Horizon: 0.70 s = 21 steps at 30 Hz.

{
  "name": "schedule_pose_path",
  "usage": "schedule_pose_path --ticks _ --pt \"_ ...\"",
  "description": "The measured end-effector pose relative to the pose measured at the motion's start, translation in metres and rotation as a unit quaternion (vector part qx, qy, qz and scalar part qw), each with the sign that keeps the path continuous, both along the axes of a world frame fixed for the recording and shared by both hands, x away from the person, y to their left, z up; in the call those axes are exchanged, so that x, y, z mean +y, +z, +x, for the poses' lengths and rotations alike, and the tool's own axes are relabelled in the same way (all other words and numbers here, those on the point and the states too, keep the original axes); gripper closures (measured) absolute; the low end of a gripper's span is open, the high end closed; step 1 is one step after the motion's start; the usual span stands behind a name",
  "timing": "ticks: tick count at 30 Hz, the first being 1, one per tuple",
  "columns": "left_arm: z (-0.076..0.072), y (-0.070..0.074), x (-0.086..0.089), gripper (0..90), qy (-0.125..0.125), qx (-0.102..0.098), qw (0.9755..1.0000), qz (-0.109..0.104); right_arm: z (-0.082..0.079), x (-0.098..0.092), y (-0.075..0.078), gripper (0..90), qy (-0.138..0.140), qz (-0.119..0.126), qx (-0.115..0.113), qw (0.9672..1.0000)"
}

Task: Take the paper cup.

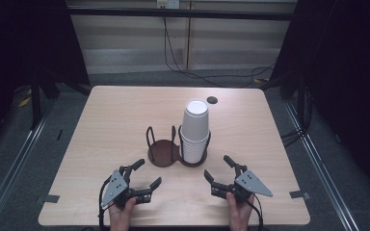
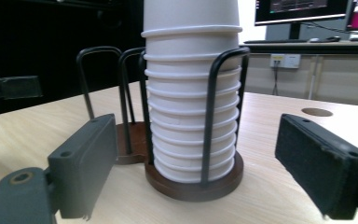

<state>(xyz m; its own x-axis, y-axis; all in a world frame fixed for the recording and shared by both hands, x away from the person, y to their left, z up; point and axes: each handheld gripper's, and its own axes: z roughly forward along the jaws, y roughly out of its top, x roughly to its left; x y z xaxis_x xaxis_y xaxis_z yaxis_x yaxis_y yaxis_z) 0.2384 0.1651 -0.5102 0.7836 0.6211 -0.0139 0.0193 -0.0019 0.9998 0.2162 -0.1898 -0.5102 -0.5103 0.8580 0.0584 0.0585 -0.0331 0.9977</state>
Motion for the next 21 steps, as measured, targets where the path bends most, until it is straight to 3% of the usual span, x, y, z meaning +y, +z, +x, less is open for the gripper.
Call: schedule_pose_path --ticks 3,5,9,13,21 --pt "0.000 0.000 0.000 16.0 -0.002 0.000 1.0000 0.000 0.000 0.002 0.000 13.2 -0.004 -0.007 0.000 1.0000" --pt "0.000 0.000 0.000 16.1 -0.002 0.000 1.0000 0.000 0.003 0.006 0.002 13.2 -0.015 -0.023 0.014 0.9995" --pt "0.000 0.000 0.000 16.0 -0.001 0.000 1.0000 0.000 0.003 0.006 0.003 13.4 -0.011 -0.038 0.028 0.9988" --pt "0.000 0.000 0.000 16.2 0.000 0.000 1.0000 0.002 0.005 0.001 0.003 13.4 -0.013 -0.018 0.049 0.9985" --pt "0.000 0.000 0.000 16.4 0.001 0.000 1.0000 0.003 0.010 0.005 0.006 13.9 0.001 -0.023 0.082 0.9963"
